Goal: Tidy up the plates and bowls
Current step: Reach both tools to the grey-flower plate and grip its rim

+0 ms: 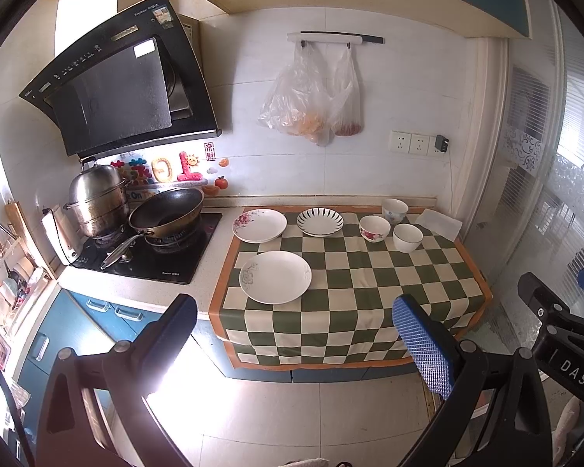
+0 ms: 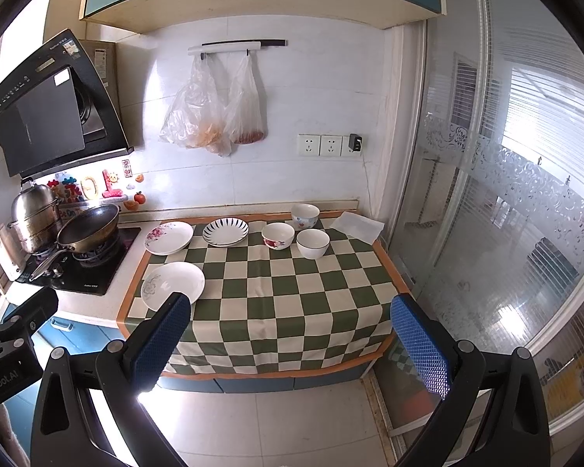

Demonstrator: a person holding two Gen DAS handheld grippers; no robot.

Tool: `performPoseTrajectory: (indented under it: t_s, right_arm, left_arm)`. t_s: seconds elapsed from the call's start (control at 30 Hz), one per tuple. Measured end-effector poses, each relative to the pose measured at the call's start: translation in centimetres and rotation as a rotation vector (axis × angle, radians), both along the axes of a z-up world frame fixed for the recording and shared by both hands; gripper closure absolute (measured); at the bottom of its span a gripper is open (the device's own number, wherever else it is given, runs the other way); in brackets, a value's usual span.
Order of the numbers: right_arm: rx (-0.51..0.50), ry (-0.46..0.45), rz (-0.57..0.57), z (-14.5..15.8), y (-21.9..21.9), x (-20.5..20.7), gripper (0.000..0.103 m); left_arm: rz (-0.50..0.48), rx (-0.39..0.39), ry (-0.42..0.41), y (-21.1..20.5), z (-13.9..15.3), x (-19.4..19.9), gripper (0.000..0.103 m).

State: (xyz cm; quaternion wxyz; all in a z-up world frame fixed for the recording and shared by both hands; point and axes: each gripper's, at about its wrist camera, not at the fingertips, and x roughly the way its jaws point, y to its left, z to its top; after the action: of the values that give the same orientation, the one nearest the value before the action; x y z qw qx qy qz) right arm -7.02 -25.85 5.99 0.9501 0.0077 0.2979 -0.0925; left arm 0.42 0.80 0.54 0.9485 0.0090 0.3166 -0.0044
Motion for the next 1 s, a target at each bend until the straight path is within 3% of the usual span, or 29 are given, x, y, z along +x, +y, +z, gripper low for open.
performPoseTrajectory:
  t_s: [0.3,0.43,0.73,1.0]
  right_arm:
    - [0.037,0.004,-0.009,-0.9,0.0,1.2,0.000]
    - [0.082,-0.029,0.026,-2.9,0.7,2.7,0.000]
    - [0.188,0.161,0.091,-10.8,4.8,10.6,0.000]
    - [0.237,0.276,0.119,-18.0,7.5,21.0,0.000]
  left_arm:
    - [0.012,0.002,0.002,0.5,-0.8,1.1,0.000]
    - [0.038,0.036,0.037,2.1,-3.5,3.6,0.000]
    - [0.118,0.050,0.138,7.3,-9.8,11.2,0.000]
    - [0.151,0.042,0.342,9.7,-17.2,21.4,0.000]
